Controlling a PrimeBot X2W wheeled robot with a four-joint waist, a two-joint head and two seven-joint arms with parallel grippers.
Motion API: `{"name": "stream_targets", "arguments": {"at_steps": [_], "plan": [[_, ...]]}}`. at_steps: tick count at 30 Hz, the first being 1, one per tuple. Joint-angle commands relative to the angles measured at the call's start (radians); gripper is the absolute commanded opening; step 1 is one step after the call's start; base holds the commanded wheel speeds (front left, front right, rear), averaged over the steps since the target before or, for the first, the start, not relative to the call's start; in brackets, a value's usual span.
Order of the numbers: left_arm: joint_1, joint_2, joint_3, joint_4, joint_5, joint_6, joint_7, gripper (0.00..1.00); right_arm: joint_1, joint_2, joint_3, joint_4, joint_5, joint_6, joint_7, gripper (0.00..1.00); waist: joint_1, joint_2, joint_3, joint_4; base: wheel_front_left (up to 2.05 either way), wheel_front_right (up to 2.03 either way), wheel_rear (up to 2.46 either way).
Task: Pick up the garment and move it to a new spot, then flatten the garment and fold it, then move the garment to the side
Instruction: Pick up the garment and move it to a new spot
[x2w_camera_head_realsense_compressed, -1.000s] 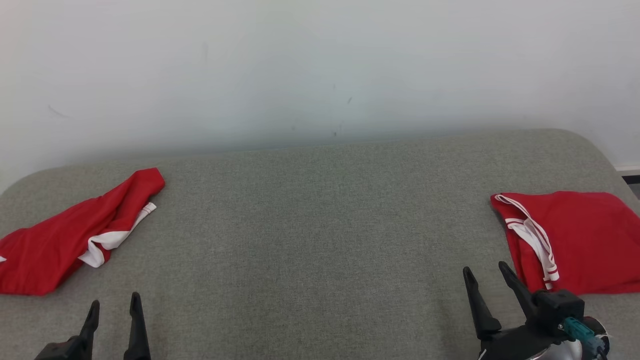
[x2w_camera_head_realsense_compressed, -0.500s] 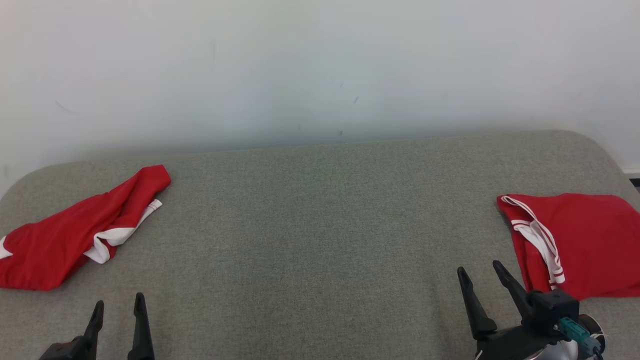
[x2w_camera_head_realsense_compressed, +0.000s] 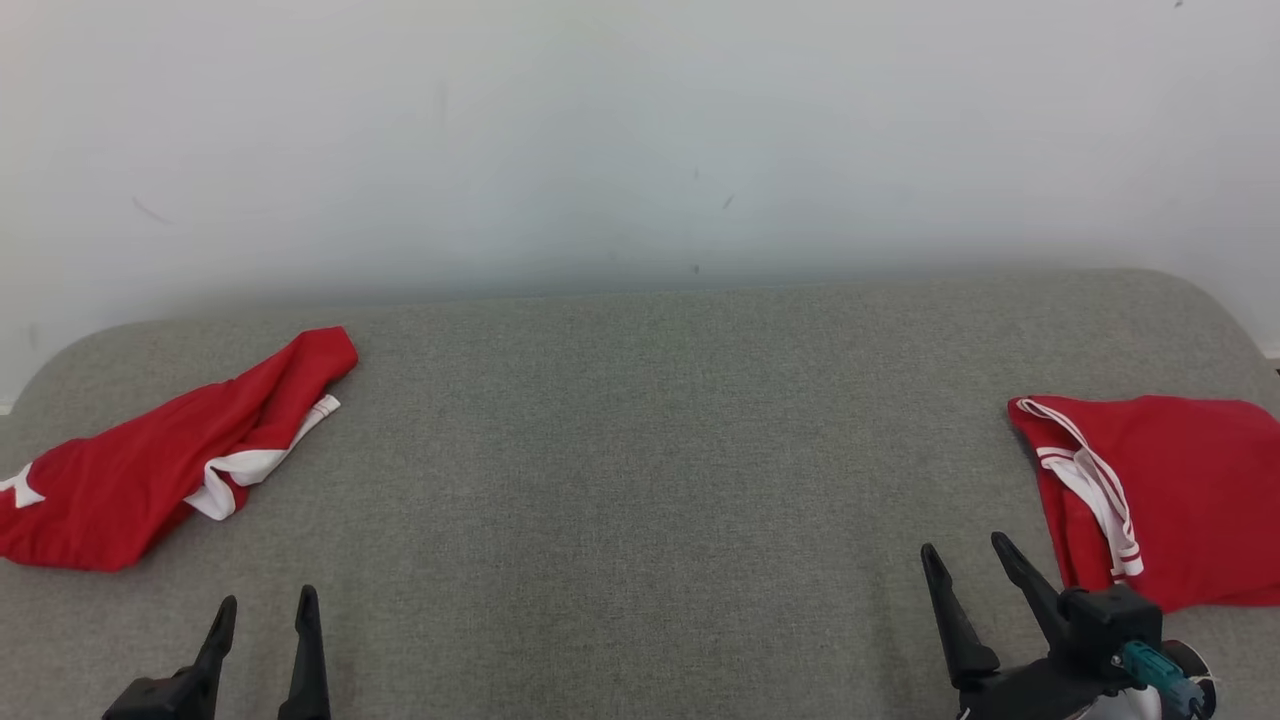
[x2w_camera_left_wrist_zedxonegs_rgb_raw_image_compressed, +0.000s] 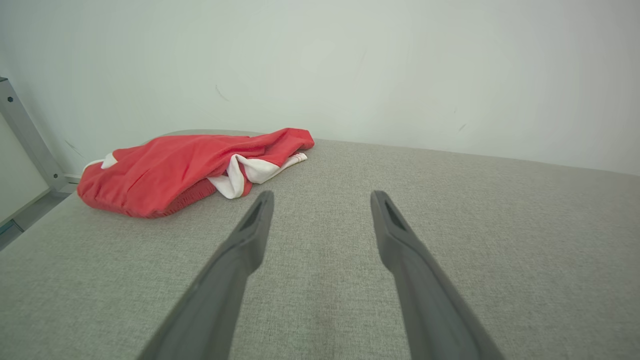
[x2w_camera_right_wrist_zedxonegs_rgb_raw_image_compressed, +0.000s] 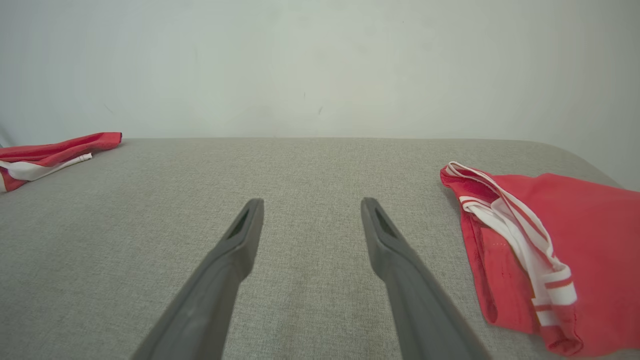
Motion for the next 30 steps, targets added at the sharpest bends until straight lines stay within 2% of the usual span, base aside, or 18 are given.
{"name": "stream_targets", "arguments": {"at_steps": [1,14,30], "plan": [[-0.014,0.009,-0.003,0.002,0.015,-0.002,0.003,1.0,0.009,-0.002,-0.003,-0.003,0.007,-0.002,0.003,1.0,0.0,0.0,-0.002,0.007,0.0,0.0,0.0],[-0.019,0.02,-0.017,0.003,0.013,-0.006,0.007,1.0,0.019,-0.002,0.007,-0.003,0.016,-0.002,0.007,1.0,0.0,0.0,-0.007,0.086,0.0,0.0,0.0],[-0.01,0.048,-0.02,-0.005,0.001,-0.004,0.019,1.0,0.019,-0.002,0.029,0.017,0.047,-0.002,-0.01,1.0,0.0,0.0,-0.005,0.285,0.0,0.0,0.0]]}}
